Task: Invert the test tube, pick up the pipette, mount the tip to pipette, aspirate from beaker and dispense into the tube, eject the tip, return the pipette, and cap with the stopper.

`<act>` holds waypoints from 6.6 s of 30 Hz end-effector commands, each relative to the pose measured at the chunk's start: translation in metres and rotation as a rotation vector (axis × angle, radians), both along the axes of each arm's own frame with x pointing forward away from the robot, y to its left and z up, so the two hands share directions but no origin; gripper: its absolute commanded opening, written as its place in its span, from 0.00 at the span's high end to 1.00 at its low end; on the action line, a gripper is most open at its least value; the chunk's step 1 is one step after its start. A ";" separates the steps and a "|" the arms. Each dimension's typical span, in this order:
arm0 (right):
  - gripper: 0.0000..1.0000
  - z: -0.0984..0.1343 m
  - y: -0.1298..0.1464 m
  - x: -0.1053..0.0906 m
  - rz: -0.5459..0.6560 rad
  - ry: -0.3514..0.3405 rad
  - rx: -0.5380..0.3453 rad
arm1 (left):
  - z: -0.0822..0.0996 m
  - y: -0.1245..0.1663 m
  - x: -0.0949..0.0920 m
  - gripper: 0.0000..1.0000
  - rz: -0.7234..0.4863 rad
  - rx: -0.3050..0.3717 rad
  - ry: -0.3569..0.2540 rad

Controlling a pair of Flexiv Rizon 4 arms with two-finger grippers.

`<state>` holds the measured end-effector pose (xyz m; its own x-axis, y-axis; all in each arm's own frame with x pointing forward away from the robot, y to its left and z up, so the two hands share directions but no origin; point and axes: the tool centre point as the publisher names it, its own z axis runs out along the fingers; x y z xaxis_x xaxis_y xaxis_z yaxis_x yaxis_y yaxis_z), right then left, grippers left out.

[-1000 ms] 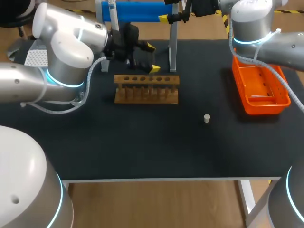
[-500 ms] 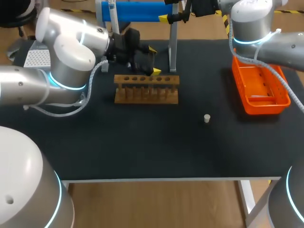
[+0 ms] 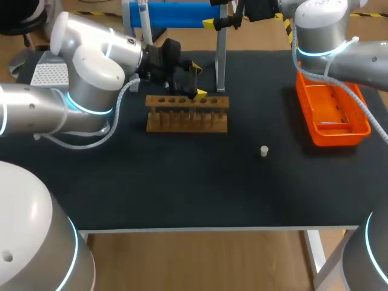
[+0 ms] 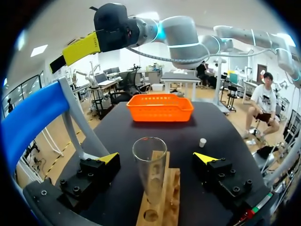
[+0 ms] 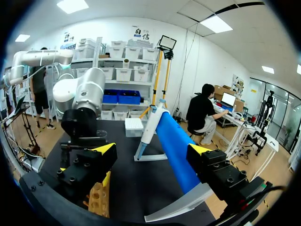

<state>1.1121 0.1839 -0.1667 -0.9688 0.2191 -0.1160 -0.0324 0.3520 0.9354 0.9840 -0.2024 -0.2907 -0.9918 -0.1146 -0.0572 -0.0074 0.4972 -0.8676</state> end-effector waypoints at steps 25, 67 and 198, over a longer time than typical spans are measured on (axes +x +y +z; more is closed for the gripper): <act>0.00 0.001 -0.001 0.001 0.003 0.003 -0.003 | -0.004 0.000 0.006 0.00 -0.015 0.013 -0.004; 0.00 0.001 -0.001 0.001 0.003 0.003 -0.003 | 0.000 -0.001 0.002 0.00 -0.008 0.018 -0.016; 0.20 -0.228 -0.170 -0.298 -0.289 0.258 -0.341 | 0.000 -0.001 0.002 0.00 -0.008 0.018 -0.016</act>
<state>0.8088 0.0077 -0.3896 -0.8818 0.4716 0.0080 0.3238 0.5929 0.7373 0.9859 -0.2038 -0.2911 -0.9917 -0.1045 -0.0745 0.0106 0.5115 -0.8592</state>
